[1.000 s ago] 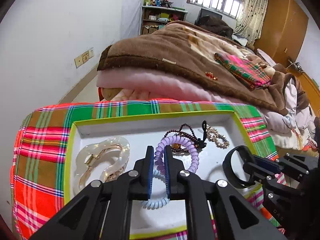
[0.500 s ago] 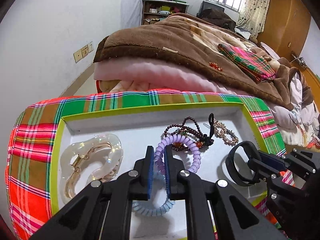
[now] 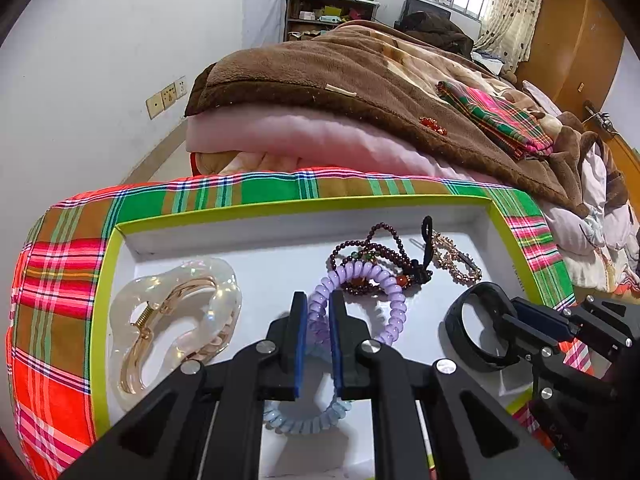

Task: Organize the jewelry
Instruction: 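Open both tools, releasing the lavender hair tie and black band into the box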

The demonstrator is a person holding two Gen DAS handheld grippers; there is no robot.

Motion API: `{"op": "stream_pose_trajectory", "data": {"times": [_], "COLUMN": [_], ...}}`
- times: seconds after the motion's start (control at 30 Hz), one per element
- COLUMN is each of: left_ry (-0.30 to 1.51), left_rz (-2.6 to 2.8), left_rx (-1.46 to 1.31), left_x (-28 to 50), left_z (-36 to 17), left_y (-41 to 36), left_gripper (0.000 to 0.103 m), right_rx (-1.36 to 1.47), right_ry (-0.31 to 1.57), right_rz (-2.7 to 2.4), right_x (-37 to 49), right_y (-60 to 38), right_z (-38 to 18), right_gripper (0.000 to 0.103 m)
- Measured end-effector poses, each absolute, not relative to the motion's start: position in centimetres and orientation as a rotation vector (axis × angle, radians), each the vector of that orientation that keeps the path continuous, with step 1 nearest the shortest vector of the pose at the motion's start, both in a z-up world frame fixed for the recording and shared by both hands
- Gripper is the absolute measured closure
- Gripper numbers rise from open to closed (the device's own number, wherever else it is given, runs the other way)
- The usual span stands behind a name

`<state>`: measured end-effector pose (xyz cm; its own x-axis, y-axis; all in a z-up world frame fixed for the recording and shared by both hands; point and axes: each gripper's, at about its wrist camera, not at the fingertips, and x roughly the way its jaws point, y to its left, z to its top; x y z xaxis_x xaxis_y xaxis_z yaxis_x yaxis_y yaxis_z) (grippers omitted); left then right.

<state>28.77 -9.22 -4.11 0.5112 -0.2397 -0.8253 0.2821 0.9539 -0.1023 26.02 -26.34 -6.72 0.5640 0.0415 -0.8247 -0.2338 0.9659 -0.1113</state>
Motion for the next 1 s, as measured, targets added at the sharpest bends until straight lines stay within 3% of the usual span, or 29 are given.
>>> {"op": "stream_pose_trajectory", "data": {"times": [0.53,1.0], "left_ry": [0.982,0.909], "left_rz": [-0.323,-0.342], "left_rx": [0.03,0.015], "left_x": [28.2,23.9], "left_z": [-3.7,-0.6], "left_y": [-8.9,-7.2], "left_gripper": [0.058,0.052], "right_rx": [-0.168,-0.102], "right_ry": [0.921,0.854], "right_rz": [0.156,0.168], "right_x": [25.4,22.3], "right_y": [-26.7,-26.8], "right_z": [-5.5,-3.0], "right_gripper": [0.088,0.087]}}
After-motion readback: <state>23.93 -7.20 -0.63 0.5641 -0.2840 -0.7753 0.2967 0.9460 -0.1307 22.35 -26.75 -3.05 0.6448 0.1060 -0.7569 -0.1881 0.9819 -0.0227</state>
